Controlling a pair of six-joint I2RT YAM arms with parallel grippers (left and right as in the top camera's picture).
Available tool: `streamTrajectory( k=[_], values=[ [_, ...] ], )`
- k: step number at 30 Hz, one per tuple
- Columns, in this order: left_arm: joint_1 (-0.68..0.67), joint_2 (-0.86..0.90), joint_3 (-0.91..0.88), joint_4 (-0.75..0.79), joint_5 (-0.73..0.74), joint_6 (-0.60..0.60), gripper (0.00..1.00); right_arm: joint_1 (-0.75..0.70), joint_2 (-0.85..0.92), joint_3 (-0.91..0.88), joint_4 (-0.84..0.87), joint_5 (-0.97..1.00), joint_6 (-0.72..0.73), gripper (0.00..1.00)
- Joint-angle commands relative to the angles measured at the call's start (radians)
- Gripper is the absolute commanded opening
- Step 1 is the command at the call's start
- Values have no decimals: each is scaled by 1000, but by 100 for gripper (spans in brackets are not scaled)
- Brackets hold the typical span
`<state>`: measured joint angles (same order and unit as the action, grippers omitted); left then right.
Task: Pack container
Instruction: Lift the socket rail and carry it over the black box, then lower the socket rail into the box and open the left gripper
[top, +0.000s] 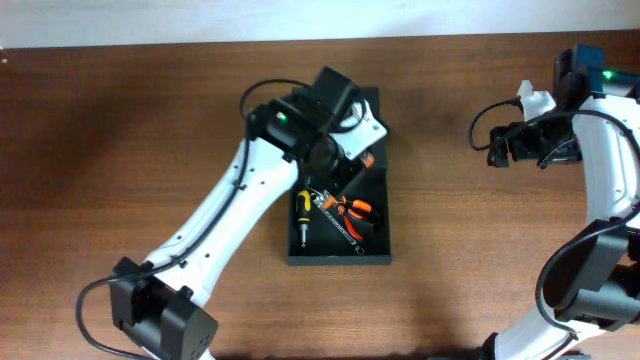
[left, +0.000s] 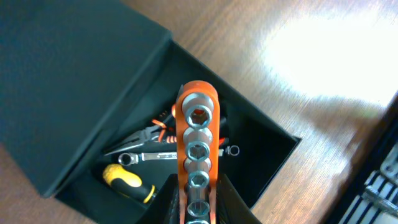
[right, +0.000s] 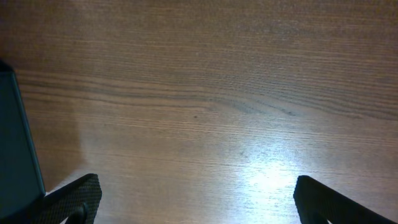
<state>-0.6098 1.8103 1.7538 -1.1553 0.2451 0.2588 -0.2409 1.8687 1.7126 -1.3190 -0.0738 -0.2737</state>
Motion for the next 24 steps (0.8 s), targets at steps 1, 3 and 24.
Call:
streamTrajectory(
  k=[1, 3, 24],
  values=[
    [-16, 21, -74, 30, -36, 27, 2, -2, 2, 0, 0, -13, -10, 99],
    [-16, 42, -111, 59, -35, 26, 2, -2, 2, 0, 0, -13, -10, 99],
    [-16, 292, -156, 101, 24, 23, 26, -2, 2, 0, 0, -13, -10, 99]
  ],
)
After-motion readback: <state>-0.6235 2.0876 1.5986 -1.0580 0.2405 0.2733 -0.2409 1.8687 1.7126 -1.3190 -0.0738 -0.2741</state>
